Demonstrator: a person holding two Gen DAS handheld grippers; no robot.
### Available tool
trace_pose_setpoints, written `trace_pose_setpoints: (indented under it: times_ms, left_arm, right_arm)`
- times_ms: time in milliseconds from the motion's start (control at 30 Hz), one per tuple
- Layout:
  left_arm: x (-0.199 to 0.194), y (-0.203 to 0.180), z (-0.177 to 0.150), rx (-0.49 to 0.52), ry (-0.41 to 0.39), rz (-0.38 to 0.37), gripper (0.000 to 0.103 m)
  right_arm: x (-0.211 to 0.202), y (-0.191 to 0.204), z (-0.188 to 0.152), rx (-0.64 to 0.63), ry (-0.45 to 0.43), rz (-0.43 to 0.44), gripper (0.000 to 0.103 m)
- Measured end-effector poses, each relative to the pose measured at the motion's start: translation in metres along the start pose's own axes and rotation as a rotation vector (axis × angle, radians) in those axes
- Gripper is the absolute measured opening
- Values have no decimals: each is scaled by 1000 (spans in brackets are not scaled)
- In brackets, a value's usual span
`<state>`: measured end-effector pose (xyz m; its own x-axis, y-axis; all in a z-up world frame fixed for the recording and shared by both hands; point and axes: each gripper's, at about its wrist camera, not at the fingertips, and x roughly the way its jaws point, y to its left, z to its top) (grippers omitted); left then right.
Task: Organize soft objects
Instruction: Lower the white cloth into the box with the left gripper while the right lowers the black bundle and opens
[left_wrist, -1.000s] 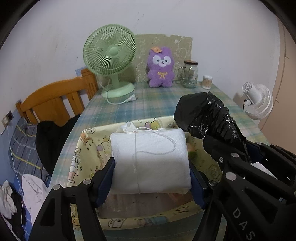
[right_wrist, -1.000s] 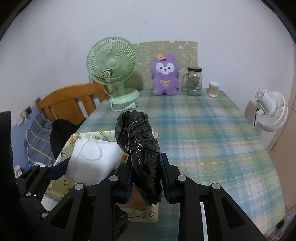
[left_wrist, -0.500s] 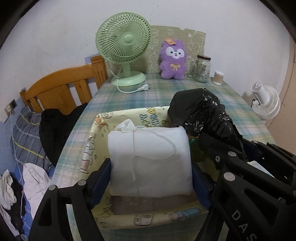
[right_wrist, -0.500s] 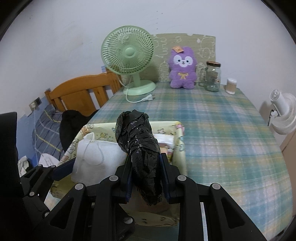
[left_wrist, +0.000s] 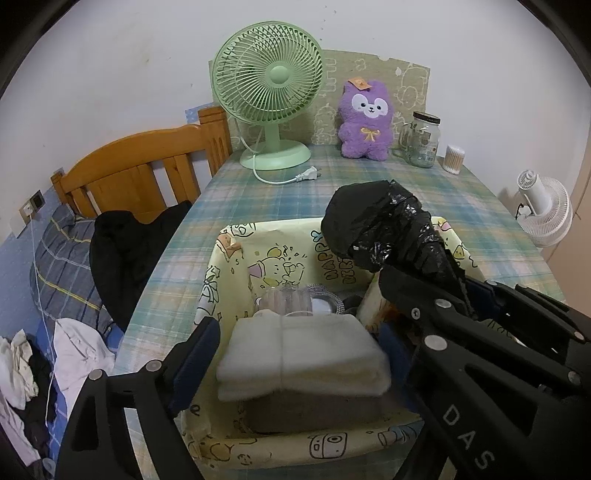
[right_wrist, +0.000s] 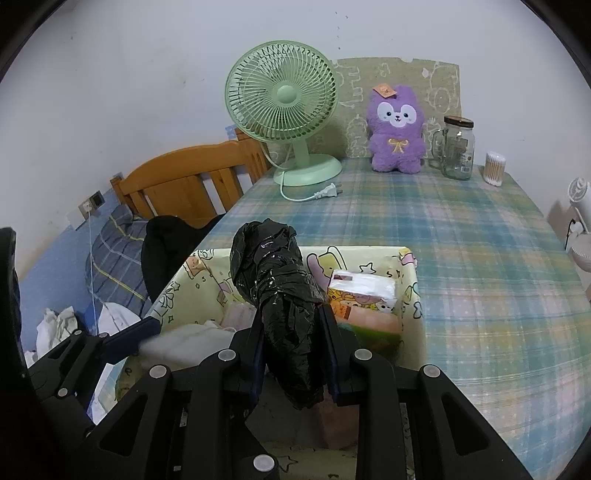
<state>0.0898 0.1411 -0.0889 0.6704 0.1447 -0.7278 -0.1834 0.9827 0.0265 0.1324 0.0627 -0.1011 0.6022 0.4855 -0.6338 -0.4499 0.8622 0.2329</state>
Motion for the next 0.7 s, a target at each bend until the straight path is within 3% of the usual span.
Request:
trace_pose_setpoints:
  times_ms: [67,200,700]
  left_arm:
    - [1,0,0,5,2,1,91]
    - [2,-3,0,24,1,-10,94]
    - [-1,-25,7,44,-37,-96,100]
  right_arm:
    - [2,-1,0,5,4,6,32]
    - [7,-5,-2,28,41,-3,65]
    - [-14,-20,4,-13,11,-90,74]
